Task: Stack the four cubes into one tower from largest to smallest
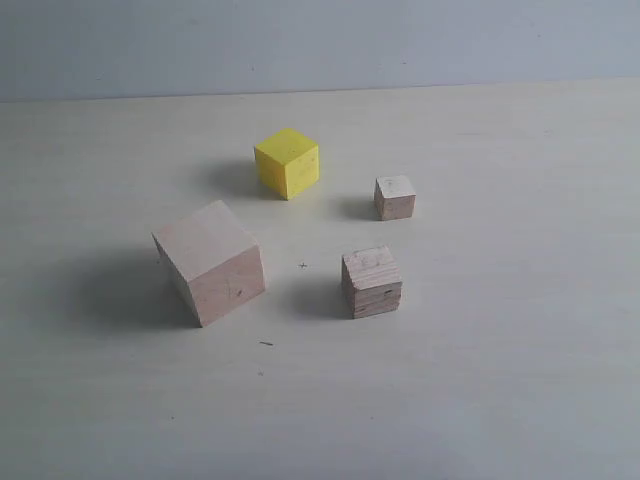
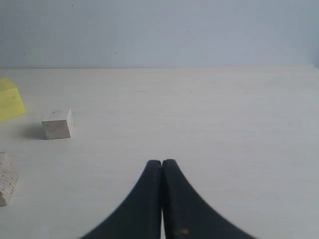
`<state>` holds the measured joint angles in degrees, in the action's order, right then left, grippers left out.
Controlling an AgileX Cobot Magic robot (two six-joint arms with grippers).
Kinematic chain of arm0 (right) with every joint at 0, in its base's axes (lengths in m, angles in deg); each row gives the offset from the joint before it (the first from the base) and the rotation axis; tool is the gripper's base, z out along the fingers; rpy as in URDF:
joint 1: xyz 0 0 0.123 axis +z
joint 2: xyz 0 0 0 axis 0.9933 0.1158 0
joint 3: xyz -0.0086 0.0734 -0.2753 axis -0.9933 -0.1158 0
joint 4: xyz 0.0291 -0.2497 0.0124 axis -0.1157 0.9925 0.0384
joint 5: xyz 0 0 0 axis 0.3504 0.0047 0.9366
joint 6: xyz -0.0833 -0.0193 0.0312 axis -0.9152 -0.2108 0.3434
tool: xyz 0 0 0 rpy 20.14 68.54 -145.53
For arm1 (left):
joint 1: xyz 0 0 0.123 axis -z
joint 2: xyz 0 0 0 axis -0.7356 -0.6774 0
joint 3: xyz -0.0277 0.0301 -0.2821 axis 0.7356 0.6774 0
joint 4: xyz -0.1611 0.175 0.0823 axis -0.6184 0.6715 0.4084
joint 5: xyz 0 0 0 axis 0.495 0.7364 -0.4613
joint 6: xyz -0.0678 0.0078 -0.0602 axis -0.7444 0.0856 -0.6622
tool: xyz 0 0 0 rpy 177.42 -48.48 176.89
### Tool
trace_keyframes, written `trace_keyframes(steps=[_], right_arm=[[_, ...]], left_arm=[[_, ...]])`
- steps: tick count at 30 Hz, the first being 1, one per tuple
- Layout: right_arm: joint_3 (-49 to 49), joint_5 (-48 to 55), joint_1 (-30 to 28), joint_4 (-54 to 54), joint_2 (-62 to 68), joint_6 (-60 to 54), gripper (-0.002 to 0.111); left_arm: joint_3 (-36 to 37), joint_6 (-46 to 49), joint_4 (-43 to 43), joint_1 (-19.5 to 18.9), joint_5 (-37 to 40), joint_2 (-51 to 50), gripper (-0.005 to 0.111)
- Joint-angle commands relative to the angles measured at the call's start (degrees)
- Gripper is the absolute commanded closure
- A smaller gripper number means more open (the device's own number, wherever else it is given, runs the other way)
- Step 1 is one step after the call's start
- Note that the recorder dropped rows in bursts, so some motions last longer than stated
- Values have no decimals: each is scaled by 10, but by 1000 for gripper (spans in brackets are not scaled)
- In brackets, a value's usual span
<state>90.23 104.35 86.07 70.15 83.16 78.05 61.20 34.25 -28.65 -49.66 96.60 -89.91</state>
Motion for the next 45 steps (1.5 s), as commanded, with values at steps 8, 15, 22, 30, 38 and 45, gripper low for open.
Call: trace_keyframes(steps=[8,15,22,30,38,45], right_arm=[[-3,-3,-4,-1,-4,0,108],[-3,-3,-4,-1,-4,0,108],[-3,-3,-4,-1,-4,0,108],[-3,-3,-4,-1,-4,0,108],[-3,-3,-4,-1,-4,0,108],[-3,-3,-4,-1,-4,0,108]], left_arm=[[2,-3,4,1,-6,4,107],[2,-2,7,1,-123,4,107],[2,-2,7,1,-136,4,107],[2,0,7,1,-148,4,107],[2,-2,7,1,-217,4,107],[-50,-13,7,1,-197,-6,107]])
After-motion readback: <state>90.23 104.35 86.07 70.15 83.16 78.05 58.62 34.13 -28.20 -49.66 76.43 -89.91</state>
